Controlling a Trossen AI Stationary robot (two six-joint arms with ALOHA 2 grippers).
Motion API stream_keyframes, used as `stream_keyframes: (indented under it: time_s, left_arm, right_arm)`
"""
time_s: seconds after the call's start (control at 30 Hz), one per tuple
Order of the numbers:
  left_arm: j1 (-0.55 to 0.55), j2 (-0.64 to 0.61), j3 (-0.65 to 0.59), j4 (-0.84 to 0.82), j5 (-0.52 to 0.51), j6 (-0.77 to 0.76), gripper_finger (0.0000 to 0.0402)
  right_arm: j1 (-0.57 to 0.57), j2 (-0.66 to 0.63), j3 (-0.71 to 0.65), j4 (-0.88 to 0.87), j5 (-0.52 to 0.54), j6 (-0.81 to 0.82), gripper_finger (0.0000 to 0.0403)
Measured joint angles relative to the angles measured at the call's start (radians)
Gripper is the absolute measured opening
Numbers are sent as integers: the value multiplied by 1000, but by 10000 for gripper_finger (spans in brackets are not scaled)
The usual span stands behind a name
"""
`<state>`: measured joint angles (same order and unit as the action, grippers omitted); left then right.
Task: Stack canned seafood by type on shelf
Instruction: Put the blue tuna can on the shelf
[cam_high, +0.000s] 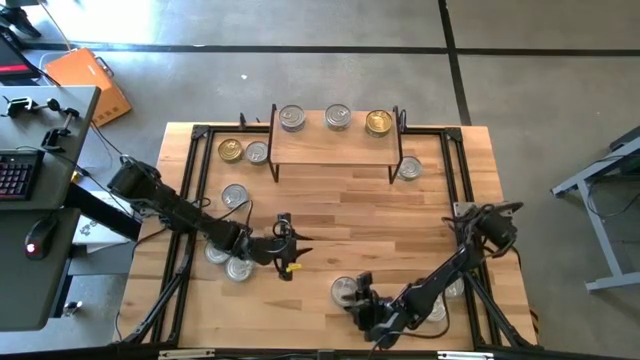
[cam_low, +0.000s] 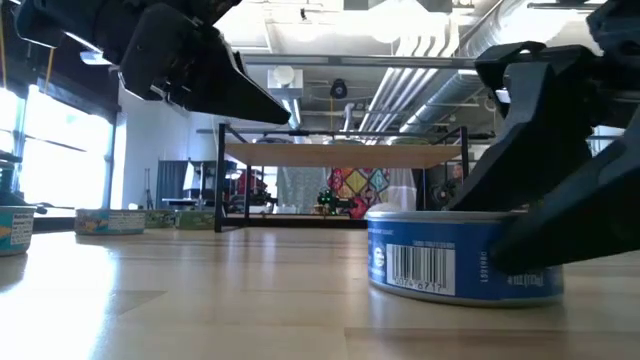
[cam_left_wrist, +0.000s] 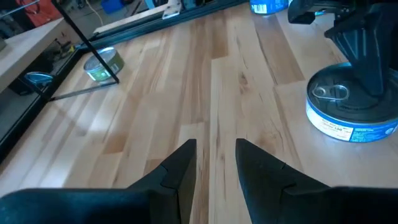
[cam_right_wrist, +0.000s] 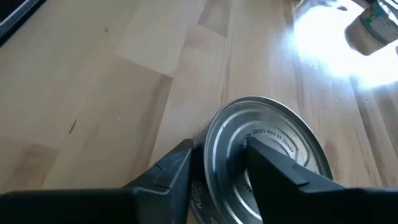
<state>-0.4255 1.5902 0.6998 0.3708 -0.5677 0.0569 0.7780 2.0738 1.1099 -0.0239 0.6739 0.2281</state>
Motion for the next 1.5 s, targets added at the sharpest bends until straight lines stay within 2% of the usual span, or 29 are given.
stream_keyframes:
  time_s: [0.33,0.5,0.7,0.97,1.2,1.37,1.5]
  left_arm:
    - [-41,0,0,-6,8,14,106]
    - [-86,-36,0,-48,-110,105,106]
    - [-139,-154,0,-189,-224,95,106]
    - [-226,-320,0,-411,-257,-66,106]
    - [-300,-402,0,-674,-320,-280,106]
    - [-343,-419,0,-842,-366,-450,106]
    - [-372,-419,0,-929,-368,-569,106]
  right_arm:
    - [-19,1,-57,84,37,111,11]
    - [-24,-23,-67,124,44,50,5]
    - [-38,-85,-72,92,30,-24,0]
    - [-124,-121,-72,133,-37,-127,1]
    - [-210,-122,-56,294,-137,-381,1]
    - [-270,-123,9,277,-215,-538,1]
    - [-322,-147,77,181,-246,-641,0]
